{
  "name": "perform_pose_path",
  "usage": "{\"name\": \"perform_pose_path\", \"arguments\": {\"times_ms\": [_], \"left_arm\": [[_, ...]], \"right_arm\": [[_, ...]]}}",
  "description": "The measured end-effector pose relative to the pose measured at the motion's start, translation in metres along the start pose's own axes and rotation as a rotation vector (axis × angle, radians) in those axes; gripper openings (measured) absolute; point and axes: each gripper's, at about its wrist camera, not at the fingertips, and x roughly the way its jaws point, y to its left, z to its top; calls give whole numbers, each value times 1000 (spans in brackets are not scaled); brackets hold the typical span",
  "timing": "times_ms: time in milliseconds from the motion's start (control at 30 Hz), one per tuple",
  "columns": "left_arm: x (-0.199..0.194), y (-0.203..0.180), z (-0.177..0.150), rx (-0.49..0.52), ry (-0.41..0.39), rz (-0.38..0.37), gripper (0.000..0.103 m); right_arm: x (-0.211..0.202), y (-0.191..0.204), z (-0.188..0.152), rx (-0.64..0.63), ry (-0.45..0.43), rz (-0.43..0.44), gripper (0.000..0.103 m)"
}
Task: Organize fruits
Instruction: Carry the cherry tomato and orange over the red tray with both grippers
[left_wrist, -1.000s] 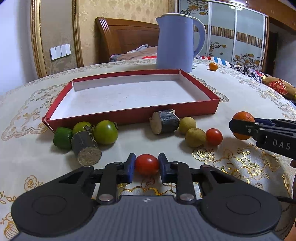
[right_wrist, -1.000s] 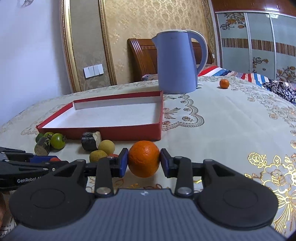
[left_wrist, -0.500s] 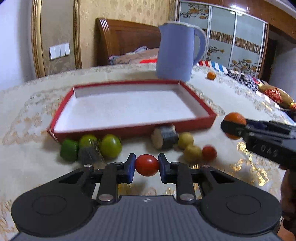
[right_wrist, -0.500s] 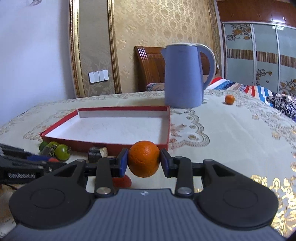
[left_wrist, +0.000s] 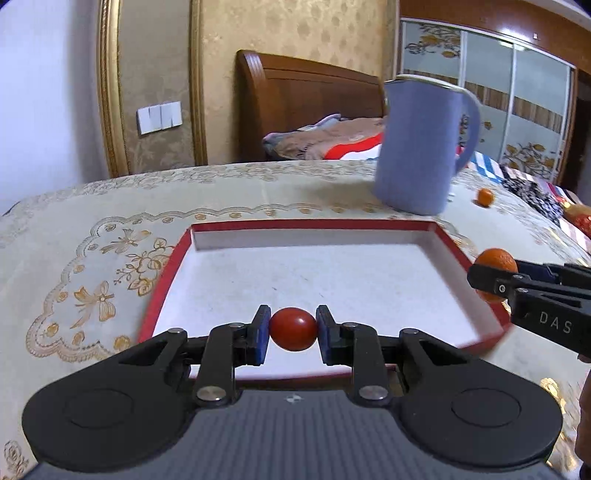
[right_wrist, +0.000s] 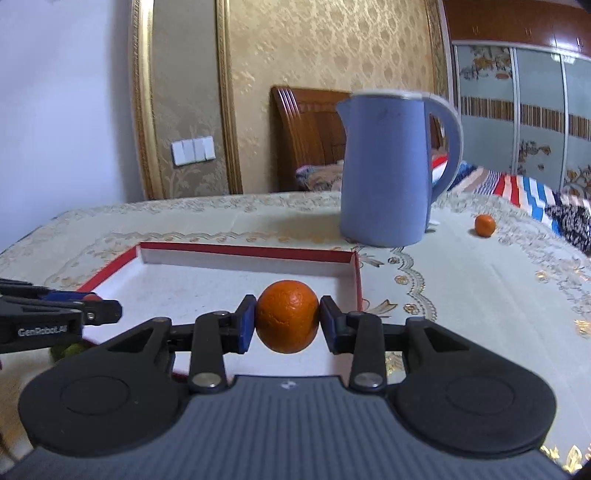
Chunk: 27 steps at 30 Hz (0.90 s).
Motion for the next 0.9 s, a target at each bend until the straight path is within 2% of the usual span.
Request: {"name": "perform_pose_path", "arguments": {"times_ms": [167, 333, 467, 633, 900], "left_arm": [[34, 13, 5, -25, 35, 65, 26], [56, 25, 8, -59, 60, 87, 26], [66, 32, 9, -74, 64, 103, 26], [77, 35, 7, -80, 95, 112, 26], [78, 33, 7, -69, 94, 107, 26]], "right_arm": [[47, -1, 7, 3, 67, -20, 35], [75, 0, 6, -2, 107, -33, 35], [87, -2, 2, 18, 146, -13, 35], [91, -1, 3, 11, 140, -17, 35], [91, 2, 2, 0, 132, -24, 35]]}}
